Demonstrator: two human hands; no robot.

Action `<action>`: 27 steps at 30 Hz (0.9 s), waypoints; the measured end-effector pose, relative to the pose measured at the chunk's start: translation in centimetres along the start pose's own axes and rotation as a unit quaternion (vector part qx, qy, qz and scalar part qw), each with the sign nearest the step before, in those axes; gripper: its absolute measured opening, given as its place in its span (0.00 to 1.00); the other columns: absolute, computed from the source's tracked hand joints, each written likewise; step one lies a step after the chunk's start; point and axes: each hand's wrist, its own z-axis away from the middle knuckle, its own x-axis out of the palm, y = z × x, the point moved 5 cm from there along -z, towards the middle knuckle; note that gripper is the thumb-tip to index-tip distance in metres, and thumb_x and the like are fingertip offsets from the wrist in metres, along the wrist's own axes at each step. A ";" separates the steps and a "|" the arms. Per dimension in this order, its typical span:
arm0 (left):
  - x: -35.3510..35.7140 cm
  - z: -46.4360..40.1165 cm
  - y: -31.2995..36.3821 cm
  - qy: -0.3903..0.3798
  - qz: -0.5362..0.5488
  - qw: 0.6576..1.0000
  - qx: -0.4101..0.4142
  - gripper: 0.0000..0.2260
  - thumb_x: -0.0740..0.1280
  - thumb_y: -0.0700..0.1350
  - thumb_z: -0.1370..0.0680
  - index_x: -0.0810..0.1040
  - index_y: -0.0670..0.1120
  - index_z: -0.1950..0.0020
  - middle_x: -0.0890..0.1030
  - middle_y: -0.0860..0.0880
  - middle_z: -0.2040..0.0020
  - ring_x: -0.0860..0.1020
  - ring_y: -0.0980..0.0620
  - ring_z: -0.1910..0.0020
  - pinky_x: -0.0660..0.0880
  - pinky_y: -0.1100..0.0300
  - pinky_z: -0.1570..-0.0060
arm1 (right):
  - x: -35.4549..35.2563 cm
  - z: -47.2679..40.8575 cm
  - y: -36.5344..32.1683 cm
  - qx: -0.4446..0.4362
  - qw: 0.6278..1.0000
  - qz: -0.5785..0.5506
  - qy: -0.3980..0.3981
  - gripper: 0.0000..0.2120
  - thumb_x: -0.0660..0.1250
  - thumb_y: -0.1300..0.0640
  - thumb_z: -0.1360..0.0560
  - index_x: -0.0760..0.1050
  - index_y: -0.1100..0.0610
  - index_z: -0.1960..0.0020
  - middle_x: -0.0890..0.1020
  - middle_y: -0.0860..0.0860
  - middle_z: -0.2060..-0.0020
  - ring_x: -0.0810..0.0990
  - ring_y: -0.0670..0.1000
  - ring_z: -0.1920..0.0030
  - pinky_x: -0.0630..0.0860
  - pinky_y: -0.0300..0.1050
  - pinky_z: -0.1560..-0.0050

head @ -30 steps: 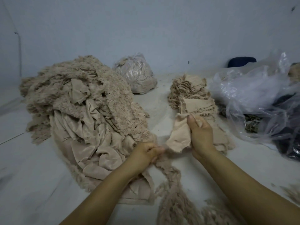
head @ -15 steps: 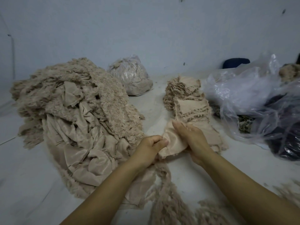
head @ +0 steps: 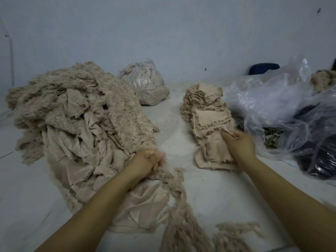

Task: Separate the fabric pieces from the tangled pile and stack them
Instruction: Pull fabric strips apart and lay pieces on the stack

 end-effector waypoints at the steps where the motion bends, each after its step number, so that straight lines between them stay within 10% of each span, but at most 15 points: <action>1: -0.2 0.4 -0.1 -0.053 -0.043 0.998 -0.001 0.15 0.61 0.42 0.19 0.76 0.43 0.65 0.72 0.53 0.79 0.67 0.59 0.82 0.65 0.68 0.80 | 0.1 -0.2 0.2 -0.014 0.996 0.086 -0.011 0.13 0.66 0.47 0.23 0.75 0.57 0.59 0.79 0.56 0.60 0.77 0.58 0.54 0.70 0.47 0.56; 4: -1.9 1.8 -0.4 -0.172 -0.132 0.976 -0.004 0.08 0.62 0.41 0.20 0.82 0.46 0.50 0.82 0.54 0.66 0.77 0.61 0.68 0.74 0.67 0.66 | 0.7 1.2 -0.8 -0.088 0.976 0.199 0.012 0.14 0.66 0.54 0.24 0.73 0.60 0.42 0.75 0.60 0.45 0.72 0.61 0.42 0.69 0.51 0.47; 10: -3.2 3.3 -1.8 -0.210 -0.390 0.894 0.073 0.11 0.72 0.52 0.27 0.80 0.48 0.49 0.76 0.56 0.56 0.75 0.57 0.55 0.71 0.64 0.53 | 7.4 10.7 -5.8 -0.225 0.950 0.029 -0.215 0.06 0.68 0.50 0.24 0.79 0.52 0.55 0.78 0.43 0.61 0.75 0.41 0.59 0.71 0.37 0.55; 14: -2.3 3.8 -0.1 -0.165 -0.242 0.945 0.149 0.05 0.69 0.44 0.24 0.78 0.49 0.61 0.76 0.59 0.63 0.73 0.64 0.63 0.69 0.68 0.59 | 10.8 14.2 -6.8 -0.214 0.903 -0.009 -0.373 0.13 0.74 0.44 0.31 0.79 0.51 0.53 0.78 0.43 0.60 0.75 0.38 0.60 0.71 0.32 0.58; 27: -3.0 3.5 -1.1 -0.149 -0.073 0.983 0.072 0.17 0.63 0.49 0.22 0.76 0.34 0.56 0.77 0.47 0.61 0.75 0.53 0.59 0.72 0.59 0.55 | 10.8 13.4 -7.9 -0.136 0.919 -0.126 -0.349 0.17 0.70 0.54 0.26 0.73 0.49 0.72 0.73 0.40 0.76 0.70 0.38 0.71 0.67 0.35 0.65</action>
